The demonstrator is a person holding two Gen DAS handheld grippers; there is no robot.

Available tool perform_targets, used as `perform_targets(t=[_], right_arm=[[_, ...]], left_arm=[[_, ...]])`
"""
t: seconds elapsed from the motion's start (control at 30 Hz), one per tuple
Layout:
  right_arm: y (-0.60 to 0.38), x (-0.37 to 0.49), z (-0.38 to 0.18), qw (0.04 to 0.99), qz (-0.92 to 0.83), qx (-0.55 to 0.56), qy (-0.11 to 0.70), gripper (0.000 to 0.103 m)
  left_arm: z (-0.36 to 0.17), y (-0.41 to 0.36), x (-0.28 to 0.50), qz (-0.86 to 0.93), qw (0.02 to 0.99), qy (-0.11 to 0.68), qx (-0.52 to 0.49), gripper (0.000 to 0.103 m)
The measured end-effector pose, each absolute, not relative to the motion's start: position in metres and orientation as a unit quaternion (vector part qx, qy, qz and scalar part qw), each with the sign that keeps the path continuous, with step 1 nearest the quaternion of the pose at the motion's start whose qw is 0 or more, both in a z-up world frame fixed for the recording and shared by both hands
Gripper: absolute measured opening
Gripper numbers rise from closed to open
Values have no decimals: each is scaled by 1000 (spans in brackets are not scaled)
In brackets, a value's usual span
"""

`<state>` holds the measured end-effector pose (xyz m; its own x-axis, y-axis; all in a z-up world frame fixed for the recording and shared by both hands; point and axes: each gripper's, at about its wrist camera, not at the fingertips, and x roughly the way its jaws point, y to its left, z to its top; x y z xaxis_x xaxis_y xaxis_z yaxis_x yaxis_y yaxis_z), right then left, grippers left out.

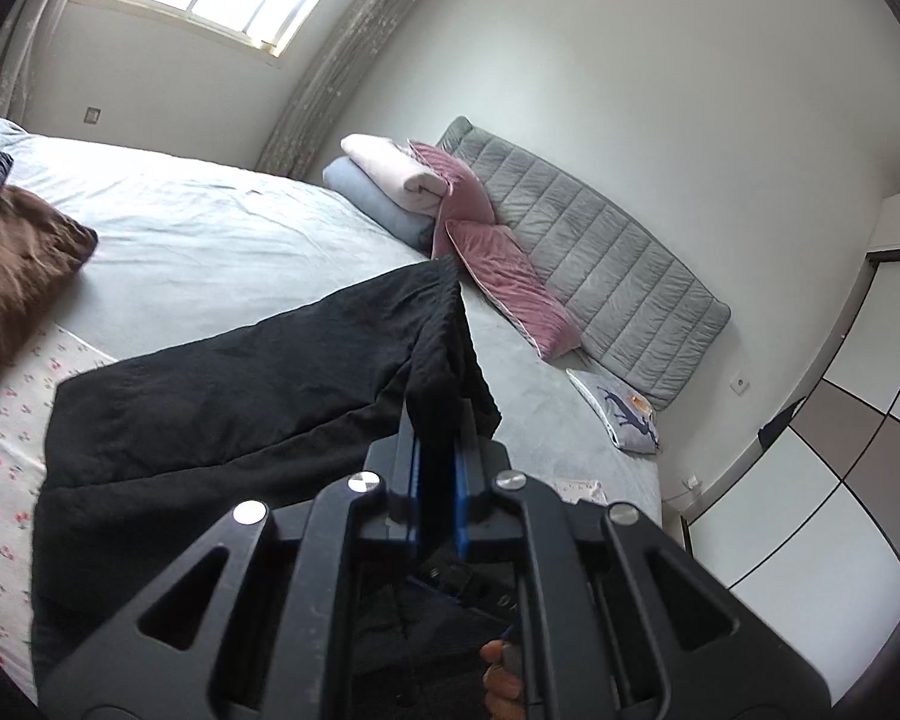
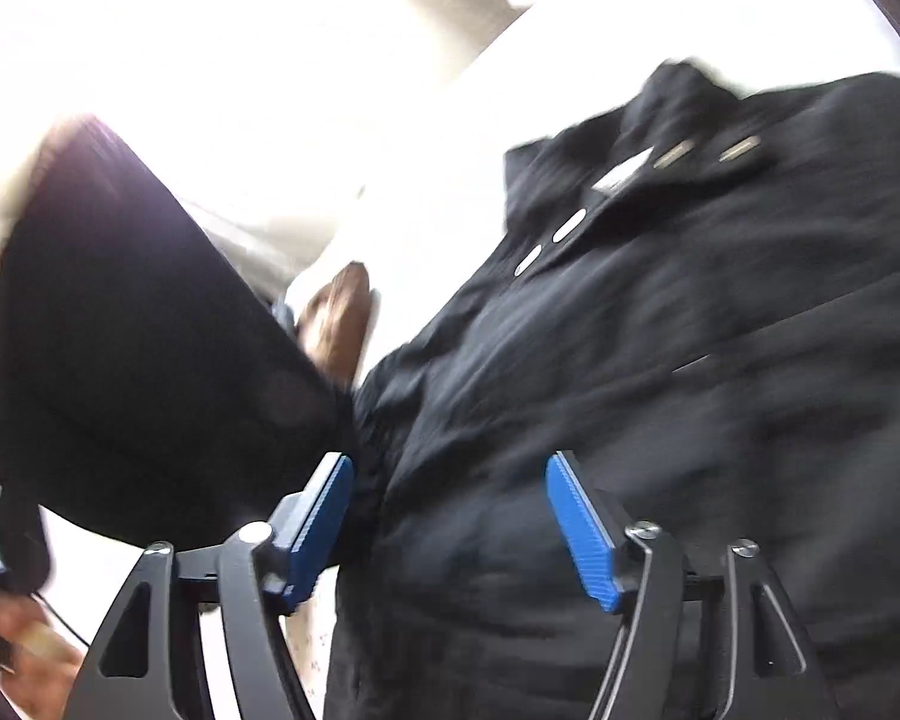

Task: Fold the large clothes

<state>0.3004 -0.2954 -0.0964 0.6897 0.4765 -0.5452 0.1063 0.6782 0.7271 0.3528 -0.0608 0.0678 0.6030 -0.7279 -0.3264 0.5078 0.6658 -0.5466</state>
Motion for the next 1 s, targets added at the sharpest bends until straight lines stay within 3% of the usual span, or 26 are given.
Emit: perform_targets(t=[0.07,0.13,0.2,0.27,0.3,0.57,0.63,0.7,0.8,0.87,0.9,0.93,1.0], right_arm=[[-330,282,-97,837,81,395,369,77],[-357,271,-104,834,54,407,369,78],[-383,263,-112,827,34,421,371,78],[-402,254,-120,821,21,434,371,78],[-409,250,-124,817,18,440,371,78],[-406,258,-139,808,53,461,363,78],[-391,270,-143,809,64,452,371,78],[-371,283,-147,811,74,432,388,78],[-341,303,-156,819,63,389,416,77],[-320,317,-160,832,42,343,434,57],[-311,322,-160,840,36,312,443,23],[-302,327,-154,854,19,271,443,15],[-290,329,-135,885,2,214,413,10]], left_arm=[[53,-84,351,-365,863,294,-188,14],[34,-113,347,-397,841,335,-149,28],[22,-128,340,-423,819,369,-118,55],[21,-128,329,-432,816,371,-94,74],[24,-122,325,-431,822,361,-84,78],[31,-27,348,-320,888,329,-36,76],[22,3,358,-281,903,325,-29,61],[8,28,371,-245,908,339,-27,36],[-19,55,386,-222,904,364,-36,21],[-40,61,393,-220,898,380,-31,17],[-50,63,395,-219,894,389,-27,15],[-61,63,396,-220,890,398,-24,15],[-79,60,394,-227,885,405,-17,15]])
